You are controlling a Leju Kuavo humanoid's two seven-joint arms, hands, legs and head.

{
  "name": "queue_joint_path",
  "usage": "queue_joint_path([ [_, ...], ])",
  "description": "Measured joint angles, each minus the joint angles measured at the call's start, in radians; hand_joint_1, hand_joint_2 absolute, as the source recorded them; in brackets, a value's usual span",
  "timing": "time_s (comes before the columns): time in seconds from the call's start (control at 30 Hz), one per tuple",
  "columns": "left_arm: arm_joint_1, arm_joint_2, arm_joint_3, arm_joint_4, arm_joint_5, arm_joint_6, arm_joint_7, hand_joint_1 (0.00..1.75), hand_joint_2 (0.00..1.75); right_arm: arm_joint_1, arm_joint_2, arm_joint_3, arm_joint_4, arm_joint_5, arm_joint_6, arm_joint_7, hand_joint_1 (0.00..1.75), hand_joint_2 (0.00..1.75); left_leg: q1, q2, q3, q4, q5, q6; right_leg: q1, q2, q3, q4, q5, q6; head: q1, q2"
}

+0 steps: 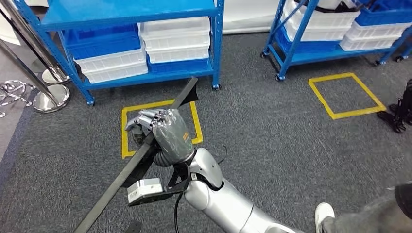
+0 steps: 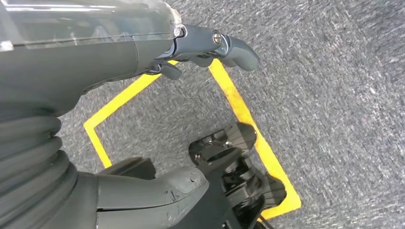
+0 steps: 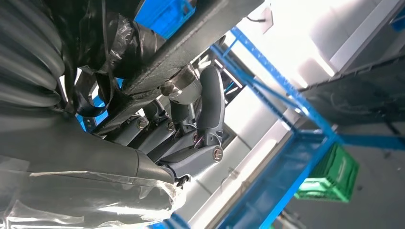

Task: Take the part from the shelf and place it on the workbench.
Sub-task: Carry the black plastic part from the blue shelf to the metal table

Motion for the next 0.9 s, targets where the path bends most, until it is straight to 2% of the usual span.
queue_joint_path([
  [0.07, -0.003, 0.000, 0.004, 0.000, 0.022, -0.006, 0.003, 0.00, 1.75, 0.000, 0.000, 0.000, 0.000, -0.002, 0.000, 0.000, 1.75, 1.75, -0.002, 0.014, 0.003, -0.002, -0.001, -0.011, 0.004, 0.015, -0.003, -0.002, 0.000, -0.013, 0.000, 0.000],
  [0.1, -0.005, 0.000, 0.006, 0.000, 0.030, -0.007, 0.004, 0.00, 1.75, 0.000, 0.000, 0.000, -0.001, -0.002, 0.000, 0.000, 1.75, 1.75, 0.000, 0.013, 0.004, 0.000, -0.006, -0.017, 0.003, 0.024, -0.003, -0.004, 0.002, -0.019, 0.000, 0.000],
  [0.13, -0.006, 0.000, 0.009, 0.000, 0.037, -0.007, 0.005, 0.00, 1.75, -0.001, 0.001, 0.000, -0.001, -0.002, 0.000, -0.001, 1.75, 1.75, 0.002, 0.002, 0.001, 0.011, -0.017, -0.021, 0.000, 0.032, -0.003, -0.007, 0.005, -0.025, 0.000, 0.000],
  [0.2, -0.007, 0.000, 0.013, 0.000, 0.049, -0.004, 0.005, 0.00, 1.75, -0.002, 0.003, 0.000, -0.002, -0.002, -0.001, -0.001, 1.75, 1.75, 0.005, -0.040, -0.032, 0.089, -0.070, -0.027, -0.004, 0.049, -0.002, -0.010, 0.009, -0.036, 0.000, 0.000],
  [0.27, -0.004, 0.000, 0.017, 0.000, 0.056, -0.001, 0.005, 0.00, 1.75, -0.001, 0.005, 0.000, -0.002, -0.003, 0.000, -0.001, 1.75, 1.75, 0.006, -0.069, -0.096, 0.225, -0.129, -0.028, -0.001, 0.070, -0.003, -0.010, 0.010, -0.041, 0.000, 0.000],
  [0.3, -0.003, 0.000, 0.018, 0.000, 0.057, -0.001, 0.005, 0.00, 1.75, 0.000, 0.005, 0.000, -0.002, -0.003, 0.000, -0.001, 1.75, 1.75, 0.005, -0.073, -0.119, 0.268, -0.137, -0.027, 0.000, 0.081, -0.003, -0.010, 0.010, -0.042, 0.000, 0.000],
  [0.33, -0.002, 0.000, 0.019, 0.000, 0.059, -0.001, 0.003, 0.00, 1.75, 0.001, 0.005, 0.000, -0.001, -0.004, 0.000, -0.001, 1.75, 1.75, 0.005, -0.075, -0.129, 0.282, -0.127, -0.025, 0.002, 0.095, -0.003, -0.009, 0.011, -0.042, 0.000, 0.000],
  [0.37, -0.002, 0.000, 0.019, 0.000, 0.060, -0.001, 0.001, 0.00, 1.75, 0.001, 0.005, 0.000, -0.002, -0.004, 0.000, -0.001, 1.75, 1.75, 0.004, -0.079, -0.117, 0.250, -0.096, -0.022, 0.003, 0.109, -0.002, -0.007, 0.011, -0.042, 0.000, 0.000],
  [0.4, -0.002, 0.000, 0.019, 0.000, 0.062, 0.000, -0.001, 0.00, 1.75, 0.001, 0.005, 0.000, -0.002, -0.005, 0.000, -0.001, 1.75, 1.75, 0.004, -0.090, -0.091, 0.186, -0.054, -0.017, 0.004, 0.122, -0.002, -0.005, 0.010, -0.042, 0.000, 0.000],
  [0.43, -0.002, 0.001, 0.020, 0.000, 0.063, 0.003, -0.003, 0.00, 1.75, 0.001, 0.005, 0.000, -0.002, -0.005, 0.000, -0.001, 1.75, 1.75, 0.004, -0.114, -0.062, 0.119, -0.022, -0.011, 0.004, 0.134, -0.002, -0.004, 0.011, -0.041, 0.000, 0.000],
  [0.47, -0.002, 0.001, 0.021, 0.000, 0.064, 0.008, -0.005, 0.00, 1.75, 0.000, 0.005, 0.000, -0.002, -0.006, 0.000, -0.001, 1.75, 1.75, 0.005, -0.136, -0.039, 0.062, -0.002, -0.006, 0.004, 0.146, -0.005, -0.001, 0.011, -0.038, 0.000, 0.000],
  [0.53, -0.003, 0.003, 0.024, 0.000, 0.064, 0.015, -0.007, 0.00, 1.75, -0.001, 0.006, 0.000, -0.002, -0.007, -0.001, -0.001, 1.75, 1.75, 0.004, -0.163, -0.021, 0.016, 0.003, 0.000, 0.000, 0.167, -0.014, -0.001, 0.017, -0.027, 0.000, 0.000],
  [0.6, -0.005, 0.002, 0.026, 0.000, 0.065, 0.015, -0.008, 0.00, 1.75, -0.002, 0.006, 0.000, -0.002, -0.007, -0.001, -0.001, 1.75, 1.75, 0.004, -0.145, -0.018, 0.005, 0.009, 0.008, -0.004, 0.182, -0.021, -0.003, 0.022, -0.013, 0.000, 0.000],
  [0.63, -0.006, 0.002, 0.027, 0.000, 0.065, 0.015, -0.011, 0.00, 1.75, -0.002, 0.005, 0.000, -0.003, -0.007, -0.002, -0.001, 1.75, 1.75, 0.006, -0.134, -0.014, -0.002, 0.014, 0.014, -0.003, 0.170, -0.025, 0.004, 0.017, -0.006, 0.000, 0.000],
  [0.67, -0.007, 0.001, 0.027, 0.000, 0.067, 0.014, -0.014, 0.00, 1.75, -0.003, 0.004, 0.000, -0.003, -0.007, -0.002, -0.001, 1.75, 1.75, 0.008, -0.122, -0.010, -0.010, 0.018, 0.020, 0.000, 0.149, -0.034, 0.023, 0.005, -0.001, 0.001, 0.000],
  [0.73, -0.006, 0.001, 0.030, 0.000, 0.069, 0.016, -0.026, 0.00, 1.75, -0.005, 0.004, 0.000, -0.005, -0.007, -0.004, -0.001, 1.75, 1.75, 0.005, -0.094, -0.005, -0.017, 0.022, 0.029, 0.001, 0.092, -0.080, 0.118, -0.048, 0.007, 0.002, 0.000],
  [0.8, -0.003, 0.001, 0.032, 0.000, 0.070, 0.023, -0.035, 0.00, 1.75, -0.006, 0.001, 0.000, -0.005, -0.007, -0.005, -0.001, 1.75, 1.75, 0.002, -0.065, -0.006, -0.014, 0.020, 0.032, -0.005, 0.069, -0.133, 0.224, -0.089, 0.012, 0.002, 0.000],
  [0.83, -0.003, 0.001, 0.032, 0.000, 0.069, 0.026, -0.037, 0.00, 1.75, -0.005, -0.001, 0.000, -0.004, -0.007, -0.005, -0.001, 1.75, 1.75, 0.001, -0.051, -0.007, -0.013, 0.018, 0.031, -0.007, 0.064, -0.140, 0.239, -0.086, 0.013, 0.002, 0.000],
  [0.87, -0.003, 0.001, 0.033, 0.000, 0.068, 0.029, -0.038, 0.00, 1.75, -0.005, -0.004, 0.000, -0.004, -0.007, -0.005, -0.001, 1.75, 1.75, 0.001, -0.039, -0.007, -0.010, 0.016, 0.030, -0.008, 0.060, -0.133, 0.225, -0.068, 0.013, 0.002, 0.000],
  [0.9, -0.004, 0.001, 0.033, 0.000, 0.067, 0.030, -0.039, 0.00, 1.75, -0.005, -0.006, 0.000, -0.004, -0.007, -0.005, -0.001, 1.75, 1.75, 0.001, -0.028, -0.007, -0.007, 0.013, 0.028, -0.008, 0.052, -0.106, 0.174, -0.036, 0.012, 0.002, 0.000],
])
